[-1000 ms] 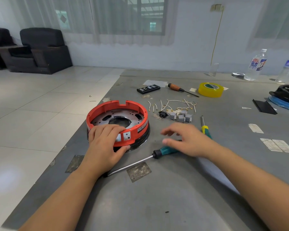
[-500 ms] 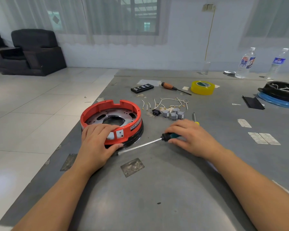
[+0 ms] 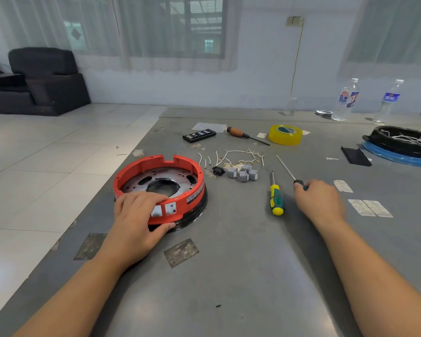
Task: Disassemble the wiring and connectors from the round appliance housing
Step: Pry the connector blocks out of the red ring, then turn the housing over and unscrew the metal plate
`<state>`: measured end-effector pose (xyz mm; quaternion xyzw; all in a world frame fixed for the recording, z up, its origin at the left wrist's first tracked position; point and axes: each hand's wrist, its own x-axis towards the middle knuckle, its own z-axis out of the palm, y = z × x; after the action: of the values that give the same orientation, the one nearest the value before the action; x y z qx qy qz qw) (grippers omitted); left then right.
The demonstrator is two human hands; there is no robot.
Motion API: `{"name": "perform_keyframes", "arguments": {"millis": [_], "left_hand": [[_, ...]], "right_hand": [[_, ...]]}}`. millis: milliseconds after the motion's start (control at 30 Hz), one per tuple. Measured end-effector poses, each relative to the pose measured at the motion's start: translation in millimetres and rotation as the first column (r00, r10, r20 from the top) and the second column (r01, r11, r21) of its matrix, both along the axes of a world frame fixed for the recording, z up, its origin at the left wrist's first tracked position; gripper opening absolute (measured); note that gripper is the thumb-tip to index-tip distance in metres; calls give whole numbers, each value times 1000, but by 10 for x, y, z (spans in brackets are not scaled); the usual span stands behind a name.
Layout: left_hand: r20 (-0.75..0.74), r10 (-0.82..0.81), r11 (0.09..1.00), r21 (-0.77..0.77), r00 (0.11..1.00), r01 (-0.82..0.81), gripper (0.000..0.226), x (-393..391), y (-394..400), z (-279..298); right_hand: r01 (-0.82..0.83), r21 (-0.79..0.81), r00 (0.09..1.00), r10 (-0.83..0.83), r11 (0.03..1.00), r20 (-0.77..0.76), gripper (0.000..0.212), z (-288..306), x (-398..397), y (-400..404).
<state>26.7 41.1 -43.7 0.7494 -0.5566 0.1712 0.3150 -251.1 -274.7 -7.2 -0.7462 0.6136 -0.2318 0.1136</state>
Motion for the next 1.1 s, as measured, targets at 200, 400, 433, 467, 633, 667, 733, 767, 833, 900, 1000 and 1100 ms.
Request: {"name": "perform_keyframes", "arguments": {"millis": [200, 400, 433, 467, 633, 667, 733, 767, 833, 900, 1000, 1100], "left_hand": [[21, -29, 1000, 8, 999, 29, 55, -93, -29, 18], [36, -22, 1000, 22, 999, 21, 56, -122, -28, 18], [41, -23, 1000, 21, 999, 22, 57, -118, -29, 13], [47, -29, 999, 15, 998, 29, 57, -116, -30, 6], [67, -55, 994, -90, 996, 61, 55, -100, -47, -4], [59, -55, 992, -108, 997, 61, 56, -98, -49, -4], [33, -62, 989, -135, 998, 66, 55, -100, -50, 9], [16, -70, 986, -148, 997, 72, 55, -104, -48, 15], [-27, -92, 980, -180, 995, 85, 53, -117, -50, 28], [-63, -129, 968, -225, 990, 112, 49, -143, -55, 44], [-89, -194, 941, -298, 977, 159, 55, -187, -63, 55], [-109, -178, 933, -336, 978, 133, 60, -192, -71, 58]], "right_hand": [[-1, 111, 997, 9, 994, -75, 40, -40, 36, 27], [-19, 144, 992, 37, 989, -121, 47, -47, 106, 127], [-15, 143, 990, 34, 990, -135, 50, -44, 105, 138], [-7, 131, 986, 29, 991, -163, 54, -36, 103, 149], [-213, -153, 977, 212, 965, -27, 50, 90, 222, 324], [-310, -195, 940, 331, 931, 85, 41, 128, 292, 406], [-470, -145, 826, 492, 870, 274, 29, 221, 465, 626], [-551, -49, 768, 529, 833, 361, 28, 262, 552, 752], [-729, 187, 618, 516, 658, 594, 35, 316, 720, 989], [-874, 239, 405, 364, 422, 839, 38, 311, 840, 1185], [-957, 69, 121, 173, 280, 977, 34, 264, 970, 1436], [-961, -9, 28, 129, 276, 991, 27, 278, 1091, 1558]]}}
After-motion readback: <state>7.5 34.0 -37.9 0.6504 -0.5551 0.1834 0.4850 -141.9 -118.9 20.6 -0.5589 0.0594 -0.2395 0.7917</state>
